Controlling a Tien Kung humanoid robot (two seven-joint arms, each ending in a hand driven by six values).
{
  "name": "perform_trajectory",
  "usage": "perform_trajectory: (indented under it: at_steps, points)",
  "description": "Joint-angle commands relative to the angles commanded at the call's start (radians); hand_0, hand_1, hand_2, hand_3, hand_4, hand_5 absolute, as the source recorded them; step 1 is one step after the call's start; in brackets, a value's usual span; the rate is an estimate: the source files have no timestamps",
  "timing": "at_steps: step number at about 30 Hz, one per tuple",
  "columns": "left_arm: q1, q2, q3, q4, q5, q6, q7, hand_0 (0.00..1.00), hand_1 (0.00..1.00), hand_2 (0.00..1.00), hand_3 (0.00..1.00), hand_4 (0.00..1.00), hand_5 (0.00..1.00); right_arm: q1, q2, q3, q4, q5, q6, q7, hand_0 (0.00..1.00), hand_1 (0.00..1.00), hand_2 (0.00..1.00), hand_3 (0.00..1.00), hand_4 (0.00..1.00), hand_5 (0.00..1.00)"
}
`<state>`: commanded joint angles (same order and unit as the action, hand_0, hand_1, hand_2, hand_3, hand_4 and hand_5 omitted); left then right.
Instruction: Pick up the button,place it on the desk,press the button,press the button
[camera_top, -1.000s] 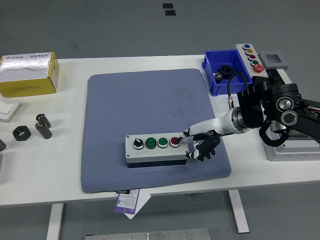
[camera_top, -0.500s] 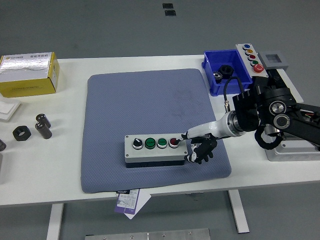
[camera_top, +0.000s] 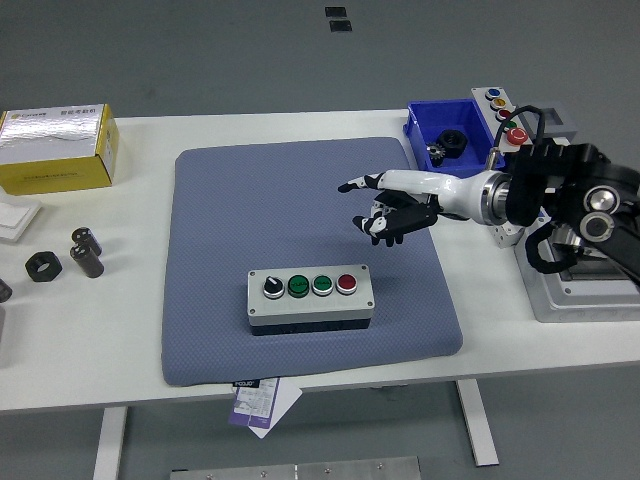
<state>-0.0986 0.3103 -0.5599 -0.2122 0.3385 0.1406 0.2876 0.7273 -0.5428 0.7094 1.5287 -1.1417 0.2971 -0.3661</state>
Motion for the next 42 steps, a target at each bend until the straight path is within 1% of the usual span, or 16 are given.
perform_trajectory:
  at_steps: [1,2,7,8,10,13,14,19,20,24,25,26,31,33,37,42]
  points:
    - [0.000,-0.001,0.002,0.000,-0.002,0.000,-0.001,0.723,0.701,0.623,0.618,0.718,0.223,-0.020,0.019,-0.004,-0.025,-0.006,-0.033,0.032,0.423,0.435,0.465,0.961,0.469,0.417]
    - [0.000,-0.002,0.005,0.000,-0.005,-0.001,-0.002,0.723,0.702,0.623,0.618,0.719,0.224,-0.046,0.041,-0.007,-0.056,0.003,-0.075,0.074,0.630,0.612,0.651,0.893,0.590,0.437]
    - [0.006,-0.004,0.002,0.000,0.002,-0.002,0.002,0.723,0.702,0.623,0.618,0.719,0.224,-0.166,0.136,-0.034,-0.172,-0.010,-0.265,0.263,0.630,0.612,0.651,0.893,0.590,0.437]
    - [0.007,-0.003,0.000,0.000,0.005,-0.002,0.003,0.723,0.702,0.623,0.618,0.719,0.224,-0.187,0.148,-0.039,-0.185,-0.007,-0.301,0.299,0.749,0.698,0.718,0.783,0.655,0.440]
    - [0.006,-0.001,0.002,0.000,0.006,-0.003,0.002,0.723,0.702,0.623,0.618,0.719,0.224,-0.237,0.164,-0.048,-0.196,0.016,-0.385,0.383,0.749,0.698,0.718,0.783,0.655,0.440]
    - [0.003,0.000,0.005,0.001,0.006,-0.004,-0.001,0.723,0.702,0.623,0.618,0.720,0.225,-0.294,0.166,-0.054,-0.194,0.044,-0.499,0.492,0.749,0.698,0.718,0.783,0.655,0.440]
    - [0.002,0.000,0.006,0.001,0.007,-0.004,-0.001,0.723,0.702,0.623,0.618,0.720,0.225,-0.311,0.163,-0.056,-0.191,0.053,-0.541,0.527,0.779,0.727,0.748,0.774,0.849,0.636]
    - [0.003,-0.001,0.003,0.001,0.014,-0.005,0.001,0.723,0.702,0.623,0.618,0.720,0.225,-0.349,0.152,-0.066,-0.188,0.112,-0.713,0.660,0.779,0.727,0.748,0.774,0.849,0.636]
    - [0.003,-0.002,0.001,0.001,0.016,-0.005,0.001,0.722,0.702,0.623,0.618,0.719,0.225,-0.352,0.151,-0.070,-0.193,0.133,-0.746,0.686,0.813,0.758,0.768,0.781,0.912,0.741]
    - [0.001,-0.003,0.003,0.001,0.014,-0.006,-0.001,0.722,0.702,0.623,0.618,0.719,0.225,-0.358,0.152,-0.093,-0.219,0.228,-0.843,0.778,0.813,0.758,0.768,0.781,0.912,0.741]
    - [0.001,-0.004,0.005,0.002,0.011,-0.006,-0.002,0.722,0.702,0.623,0.618,0.719,0.225,-0.359,0.152,-0.098,-0.224,0.254,-0.855,0.798,0.813,0.758,0.768,0.781,0.912,0.741]
    - [0.002,-0.004,0.007,0.002,0.008,-0.006,-0.003,0.723,0.702,0.623,0.618,0.719,0.225,-0.361,0.152,-0.105,-0.231,0.287,-0.860,0.823,0.853,0.765,0.771,0.768,0.974,0.922]
    - [0.012,-0.005,0.007,0.001,-0.001,-0.003,-0.003,0.723,0.702,0.623,0.618,0.719,0.225,-0.371,0.153,-0.106,-0.256,0.420,-0.817,0.899,0.853,0.765,0.771,0.768,0.974,0.922]
    - [0.015,-0.005,0.006,0.001,-0.002,-0.003,-0.001,0.722,0.703,0.623,0.619,0.719,0.225,-0.376,0.153,-0.096,-0.265,0.474,-0.793,0.912,0.871,0.776,0.773,0.769,0.996,0.998]
    - [0.017,-0.008,0.014,0.001,-0.010,-0.006,-0.003,0.722,0.702,0.624,0.620,0.717,0.223,-0.391,0.156,-0.061,-0.271,0.553,-0.765,0.912,0.866,0.784,0.779,0.773,0.998,0.998]
    - [0.017,-0.012,0.045,0.003,-0.040,-0.010,-0.016,0.722,0.702,0.624,0.620,0.717,0.223,-0.434,0.154,0.035,-0.255,0.540,-0.736,0.888,0.866,0.784,0.779,0.773,0.998,0.998]
